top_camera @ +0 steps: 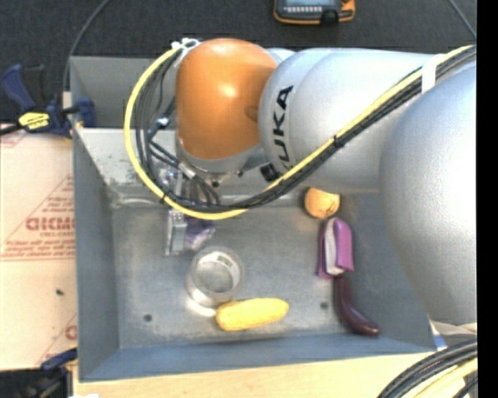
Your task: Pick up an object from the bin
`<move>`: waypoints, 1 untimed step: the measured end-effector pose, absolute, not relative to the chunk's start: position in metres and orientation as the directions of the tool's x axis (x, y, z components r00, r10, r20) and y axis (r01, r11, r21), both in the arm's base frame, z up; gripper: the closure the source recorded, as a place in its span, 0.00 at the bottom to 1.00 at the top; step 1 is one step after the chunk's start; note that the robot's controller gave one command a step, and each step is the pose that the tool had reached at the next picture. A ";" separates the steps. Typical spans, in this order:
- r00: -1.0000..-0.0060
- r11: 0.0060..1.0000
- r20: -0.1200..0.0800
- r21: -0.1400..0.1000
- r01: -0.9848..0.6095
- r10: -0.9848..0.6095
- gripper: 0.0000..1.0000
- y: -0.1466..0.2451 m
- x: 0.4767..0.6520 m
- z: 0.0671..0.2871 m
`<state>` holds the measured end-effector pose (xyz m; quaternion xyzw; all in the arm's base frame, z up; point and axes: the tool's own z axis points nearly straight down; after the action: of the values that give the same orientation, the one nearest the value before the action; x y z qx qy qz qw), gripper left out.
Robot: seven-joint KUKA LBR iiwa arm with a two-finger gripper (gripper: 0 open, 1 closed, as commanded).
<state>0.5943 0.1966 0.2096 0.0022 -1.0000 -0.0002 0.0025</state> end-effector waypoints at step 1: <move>-1.000 1.000 -0.003 0.002 0.000 0.000 0.00 0.196 0.596 0.214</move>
Offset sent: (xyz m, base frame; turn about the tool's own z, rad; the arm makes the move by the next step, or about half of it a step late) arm 0.0346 -0.0750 -0.1396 -0.1789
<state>0.5963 0.1956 0.2142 -0.0002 -1.0000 -0.0010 -0.0016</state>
